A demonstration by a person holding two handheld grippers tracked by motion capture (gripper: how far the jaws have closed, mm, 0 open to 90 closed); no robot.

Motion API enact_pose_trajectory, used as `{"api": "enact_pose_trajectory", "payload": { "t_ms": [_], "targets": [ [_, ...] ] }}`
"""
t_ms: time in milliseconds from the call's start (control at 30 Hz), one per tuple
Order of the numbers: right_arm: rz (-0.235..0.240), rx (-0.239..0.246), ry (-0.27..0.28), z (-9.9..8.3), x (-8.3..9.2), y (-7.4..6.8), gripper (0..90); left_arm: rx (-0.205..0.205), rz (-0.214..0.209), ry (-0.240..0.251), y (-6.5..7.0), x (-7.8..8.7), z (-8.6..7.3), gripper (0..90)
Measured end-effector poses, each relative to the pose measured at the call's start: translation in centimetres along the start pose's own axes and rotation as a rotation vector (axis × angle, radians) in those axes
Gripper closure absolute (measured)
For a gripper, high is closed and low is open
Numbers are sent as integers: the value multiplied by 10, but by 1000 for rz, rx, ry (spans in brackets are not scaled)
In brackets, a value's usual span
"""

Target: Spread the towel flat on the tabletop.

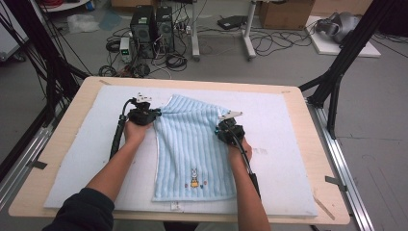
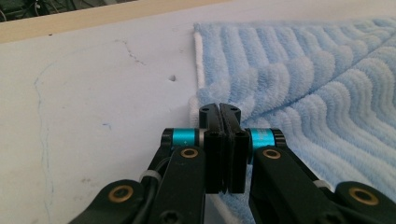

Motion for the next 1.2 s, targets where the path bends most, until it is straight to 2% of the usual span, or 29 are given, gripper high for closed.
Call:
{"api": "enact_pose_trajectory", "payload": {
  "t_ms": [33, 100, 133, 200, 233, 267, 300, 333, 367, 400, 433, 467, 533, 567, 600, 633, 667, 733, 767, 900, 933, 1067, 1133, 1167, 1200],
  "targets": [
    [-72, -26, 3, -1, -2, 10, 850, 22, -1, 10, 2, 0, 1, 830],
    [-105, -58, 5, -2, -2, 15, 769, 40, -13, 4, 6, 0, 1, 620],
    [-105, -58, 5, -2, -2, 15, 769, 57, -22, -5, 7, 1, 0, 620],
    [-103, -53, 8, -2, 2, 16, 682, 86, -36, -3, 8, 6, 0, 493],
    [-93, -57, 17, -2, 6, 16, 641, 89, -42, 7, 9, 9, 0, 462],
    [-55, -77, 46, -2, 14, 15, 577, 90, -49, 13, 10, 13, -1, 432],
    [-55, -77, 46, -2, 14, 15, 577, 81, -64, -4, 11, 17, -3, 432],
    [-6, -98, 20, -5, 21, 12, 507, 80, -70, 1, 13, 21, -4, 412],
    [13, -91, 37, -6, 26, 10, 508, 72, -79, 11, 16, 26, -5, 417],
    [13, -91, 37, -6, 26, 10, 508, 66, -84, 17, 17, 32, -6, 417],
    [19, -69, 50, -8, 37, 5, 492, 68, -96, 20, 20, 37, -7, 416],
    [19, -69, 50, -8, 37, 5, 492, 68, -114, 23, 23, 42, -8, 416],
    [57, -61, 58, -12, 53, -3, 440, 57, -144, 25, 30, 53, -11, 425],
    [57, -61, 58, -12, 53, -3, 440, 56, -164, 25, 35, 59, -14, 425],
    [104, -64, 66, -16, 63, -11, 412, 48, -174, 30, 39, 65, -16, 439],
    [116, -51, 63, -18, 69, -15, 411, 25, -202, 23, 50, 77, -20, 436],
    [120, -33, 67, -21, 75, -18, 412, 25, -202, 23, 50, 77, -20, 436],
    [136, -16, 75, -27, 86, -25, 423, 24, -241, 31, 63, 94, -25, 432],
    [141, -4, 78, -31, 90, -28, 440, 24, -241, 31, 63, 94, -25, 431],
    [153, -5, 59, -44, 101, -35, 467, 29, -283, 6, 79, 111, -37, 424],
    [188, -12, 52, -50, 105, -41, 496, 24, -295, -7, 84, 115, -41, 428],
    [213, -14, 34, -57, 108, -51, 546, -30, -344, -89, 101, 124, -61, 477],
    [222, 4, 10, -63, 109, -58, 595, -54, -362, -120, 109, 127, -70, 497],
    [230, -3, 16, -64, 111, -62, 692, -84, -353, -107, 112, 129, -71, 513],
    [230, -3, 16, -64, 111, -62, 692, -107, -346, -104, 113, 131, -73, 513]
  ]
}}
Point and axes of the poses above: each handheld gripper's, and its own axes: x roughly backward along the jaws, z roughly out of its top, y roughly to its right, the point moved 8 cm from there along -x, roughly forward along the jaws, and after that the axes turned 11 degrees about y, right-handed, at the moved point
